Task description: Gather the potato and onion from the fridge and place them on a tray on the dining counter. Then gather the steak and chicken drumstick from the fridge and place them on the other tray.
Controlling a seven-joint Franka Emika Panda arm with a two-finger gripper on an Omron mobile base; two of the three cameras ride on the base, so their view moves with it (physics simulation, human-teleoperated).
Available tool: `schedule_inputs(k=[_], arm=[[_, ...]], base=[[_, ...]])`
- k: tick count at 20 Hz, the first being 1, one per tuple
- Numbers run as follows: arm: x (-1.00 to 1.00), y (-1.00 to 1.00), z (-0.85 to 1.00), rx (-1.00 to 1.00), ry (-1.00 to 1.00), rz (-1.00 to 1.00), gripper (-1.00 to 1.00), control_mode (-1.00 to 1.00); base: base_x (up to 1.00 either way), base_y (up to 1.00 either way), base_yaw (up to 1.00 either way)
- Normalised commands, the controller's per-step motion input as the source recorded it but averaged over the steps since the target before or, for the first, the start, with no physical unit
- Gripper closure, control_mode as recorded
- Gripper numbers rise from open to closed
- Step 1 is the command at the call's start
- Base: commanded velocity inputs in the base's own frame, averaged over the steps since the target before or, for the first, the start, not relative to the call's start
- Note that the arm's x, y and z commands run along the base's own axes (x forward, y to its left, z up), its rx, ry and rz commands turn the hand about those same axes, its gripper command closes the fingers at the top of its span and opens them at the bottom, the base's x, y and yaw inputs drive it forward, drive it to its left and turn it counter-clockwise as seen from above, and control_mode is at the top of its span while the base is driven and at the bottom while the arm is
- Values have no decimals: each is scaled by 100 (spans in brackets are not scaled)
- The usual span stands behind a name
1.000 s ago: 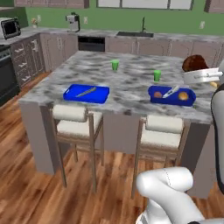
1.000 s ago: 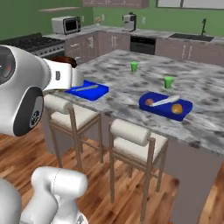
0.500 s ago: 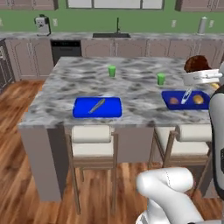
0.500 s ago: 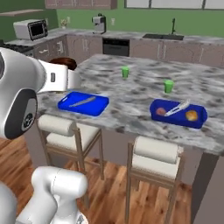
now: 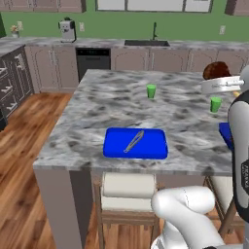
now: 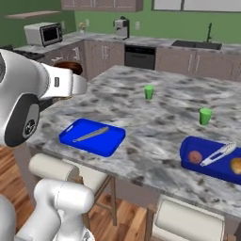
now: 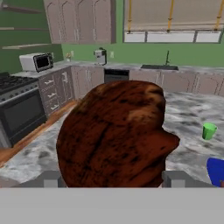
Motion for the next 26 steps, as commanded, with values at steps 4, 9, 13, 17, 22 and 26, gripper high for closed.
schedule_inputs(k=[4, 9, 13, 17, 22, 26], arm=[[0, 0, 0, 0, 0, 0, 100, 100], [0, 0, 0, 0, 0, 0, 100, 100], [50, 0, -11, -1, 16, 7, 100, -100], [98, 18, -49, -14, 54, 5, 100, -100], [94, 18, -52, -12, 52, 6, 100, -100], [55, 10, -62, -12, 5, 6, 100, -100]], base=[[100, -17, 22], [100, 0, 25], [50, 0, 11], [0, 0, 0], [0, 0, 0], [0, 0, 0]])
